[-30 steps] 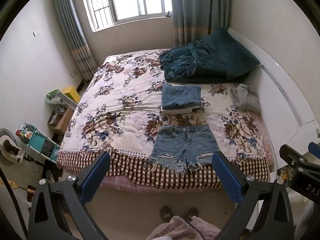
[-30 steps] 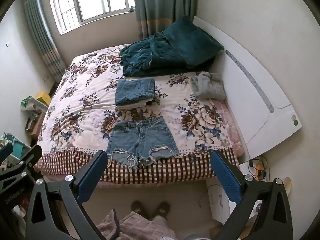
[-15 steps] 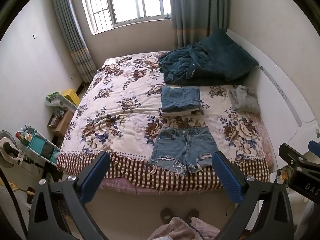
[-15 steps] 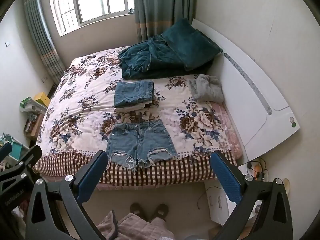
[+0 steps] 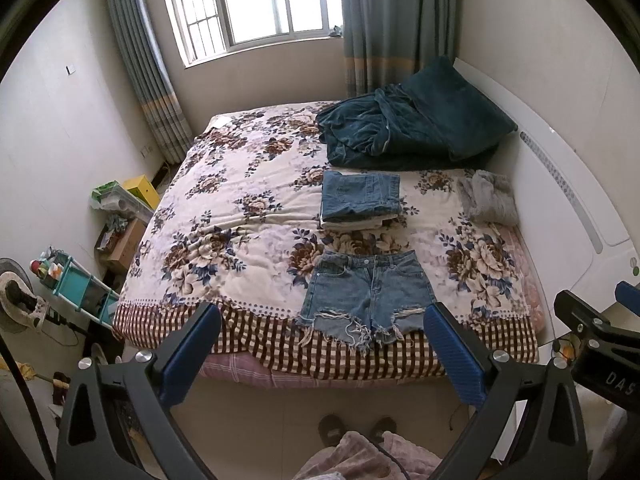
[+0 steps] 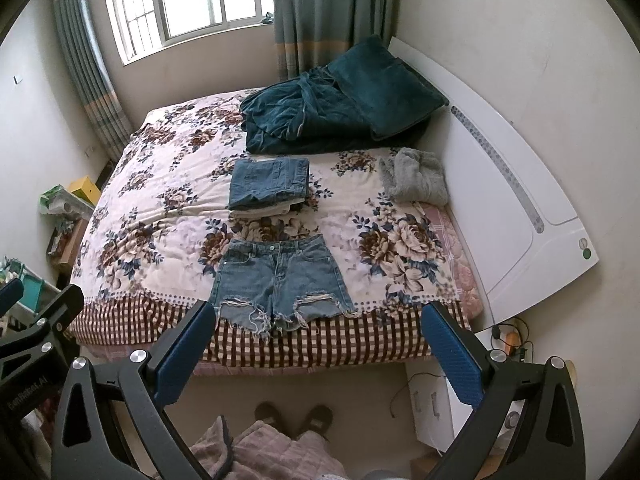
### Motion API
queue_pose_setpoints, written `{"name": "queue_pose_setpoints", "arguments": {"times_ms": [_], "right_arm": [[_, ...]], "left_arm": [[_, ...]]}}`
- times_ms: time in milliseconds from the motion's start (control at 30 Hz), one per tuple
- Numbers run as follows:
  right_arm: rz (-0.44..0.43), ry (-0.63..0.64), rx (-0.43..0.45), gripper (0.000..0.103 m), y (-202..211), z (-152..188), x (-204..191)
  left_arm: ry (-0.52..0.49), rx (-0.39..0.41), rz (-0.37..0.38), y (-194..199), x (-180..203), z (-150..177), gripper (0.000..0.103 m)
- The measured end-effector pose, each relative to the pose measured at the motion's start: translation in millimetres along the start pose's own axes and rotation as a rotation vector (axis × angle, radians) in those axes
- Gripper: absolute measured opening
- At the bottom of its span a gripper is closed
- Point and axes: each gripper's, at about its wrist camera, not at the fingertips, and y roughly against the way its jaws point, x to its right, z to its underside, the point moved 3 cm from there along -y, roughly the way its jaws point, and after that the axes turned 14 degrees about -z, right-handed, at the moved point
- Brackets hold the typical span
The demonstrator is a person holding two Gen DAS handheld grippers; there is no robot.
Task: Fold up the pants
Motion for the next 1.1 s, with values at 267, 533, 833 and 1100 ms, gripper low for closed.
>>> {"name": "queue_pose_setpoints", "arguments": {"times_ms": [267,533,833,1100], "right_arm": [[0.002,-0.001,0.000,0.103,1.2,-0.6,-2.0],[-0.007,0.004,0.000,0.103,1.1,0.9,-5.4],[-0.015,-0.001,0.002,0.103,2.1,-5.3,-4.1],[-0.015,0.002,0.007,0.103,1.5,-4.9,-4.9]], "left_arm": [[0.000,0.002,0.002,2.3,2.1,-0.2,0.103],[0.002,0.005,0.001,3.1,2.6,-1.4,0.103],[0.000,0.007,0.006,3.8,1.5,-1.0,0.103],[0.012,0.012,0.008,5.6,-2.4,-8.3,0.103]]}}
